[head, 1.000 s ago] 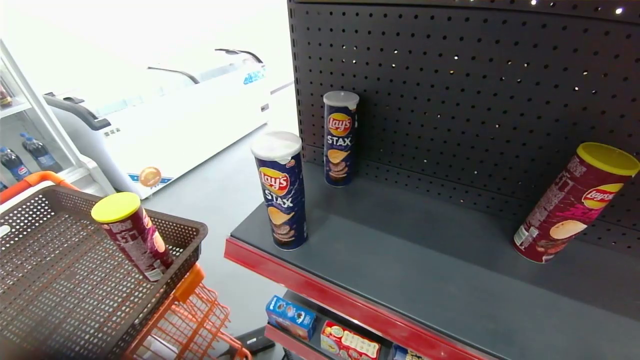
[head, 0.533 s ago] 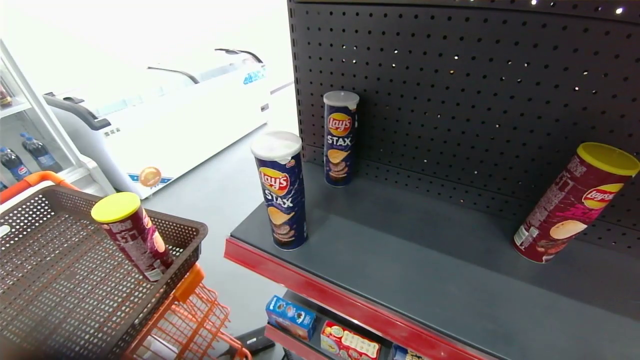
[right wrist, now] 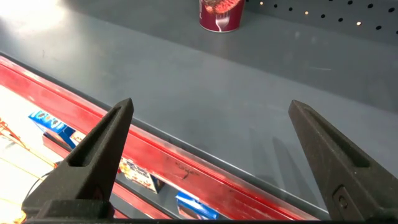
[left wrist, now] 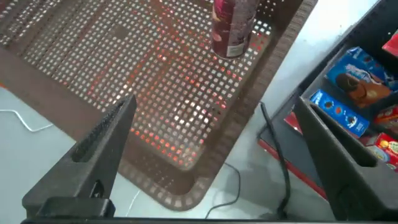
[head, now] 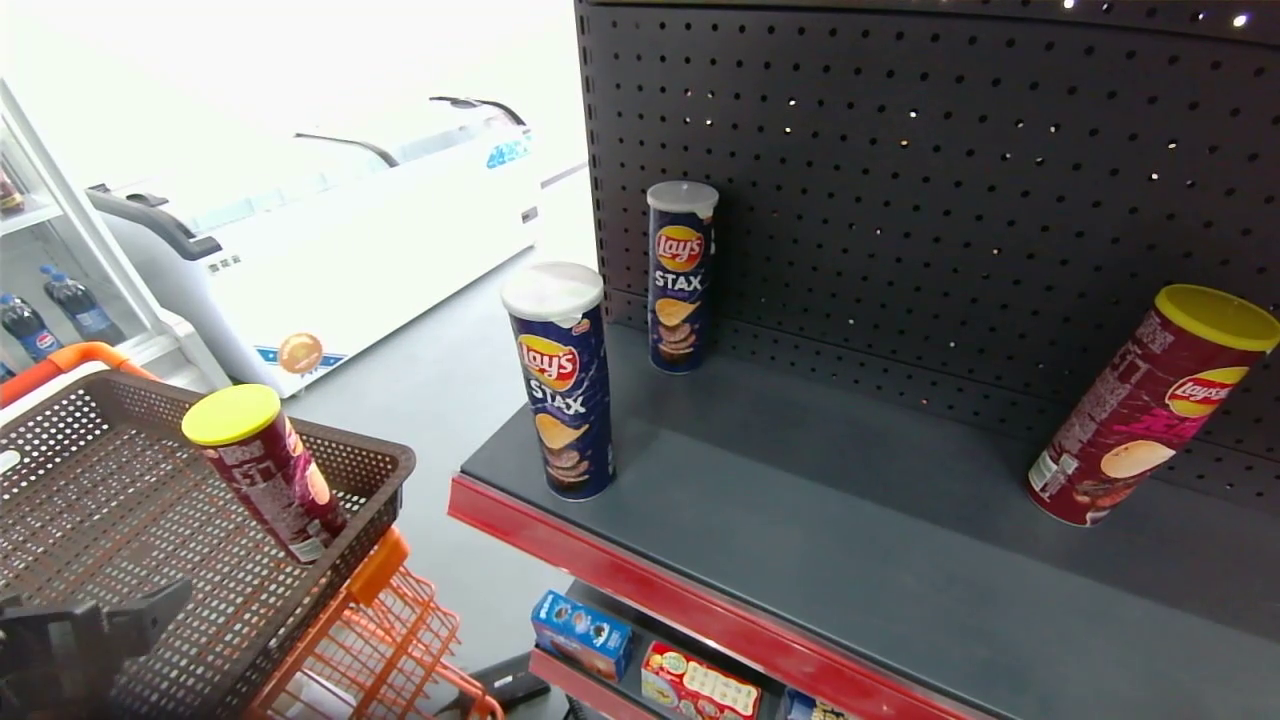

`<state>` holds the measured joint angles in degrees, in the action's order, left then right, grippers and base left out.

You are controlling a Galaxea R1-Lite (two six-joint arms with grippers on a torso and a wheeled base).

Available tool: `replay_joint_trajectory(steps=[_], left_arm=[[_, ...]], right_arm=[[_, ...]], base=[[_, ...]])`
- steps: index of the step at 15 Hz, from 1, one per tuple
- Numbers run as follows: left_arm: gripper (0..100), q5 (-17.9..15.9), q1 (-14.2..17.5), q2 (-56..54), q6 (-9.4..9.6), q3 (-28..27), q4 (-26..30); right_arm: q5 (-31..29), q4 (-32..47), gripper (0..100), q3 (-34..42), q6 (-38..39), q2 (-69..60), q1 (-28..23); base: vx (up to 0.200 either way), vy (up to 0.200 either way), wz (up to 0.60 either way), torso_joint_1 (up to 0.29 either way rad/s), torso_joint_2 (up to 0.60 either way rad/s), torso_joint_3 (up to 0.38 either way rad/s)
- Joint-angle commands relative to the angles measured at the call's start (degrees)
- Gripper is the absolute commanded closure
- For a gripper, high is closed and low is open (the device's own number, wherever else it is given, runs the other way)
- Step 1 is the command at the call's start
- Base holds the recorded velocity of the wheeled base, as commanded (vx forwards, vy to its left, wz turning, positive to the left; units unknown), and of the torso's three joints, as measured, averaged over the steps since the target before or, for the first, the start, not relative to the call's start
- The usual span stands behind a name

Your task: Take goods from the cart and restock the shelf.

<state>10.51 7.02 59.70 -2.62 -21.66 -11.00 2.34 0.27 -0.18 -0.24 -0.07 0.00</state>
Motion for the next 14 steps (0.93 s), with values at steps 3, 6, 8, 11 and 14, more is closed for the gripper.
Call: replay_joint_trajectory(steps=[3,6,8,11,14], left_arm=[[0,-1.90,0.01,21.16,0.25,3.91,-26.53],[0,-2.42,0.45,31.62,0.34,4.79,-43.06],[0,-3.21,0.54,36.89,0.60,5.67,-51.49],[0,-7.26,0.54,45.33,3.24,7.95,-67.49],[0,-6.99,1.68,49.73,3.50,7.34,-73.64]], right_arm=[[0.03,0.00,0,0.01,-0.02,0.07,0.00],[0.03,0.00,0,0.01,-0.02,0.07,0.00],[0.03,0.00,0,0.01,-0.02,0.07,0.00],[0.03,0.00,0,0.01,-0.02,0.07,0.00],[0.03,0.00,0,0.01,-0.02,0.07,0.00]], base=[[0.000,0.000,0.00,0.000,0.00,0.000],[0.000,0.000,0.00,0.000,0.00,0.000],[0.000,0.000,0.00,0.000,0.00,0.000],[0.000,0.000,0.00,0.000,0.00,0.000],[0.000,0.000,0.00,0.000,0.00,0.000]])
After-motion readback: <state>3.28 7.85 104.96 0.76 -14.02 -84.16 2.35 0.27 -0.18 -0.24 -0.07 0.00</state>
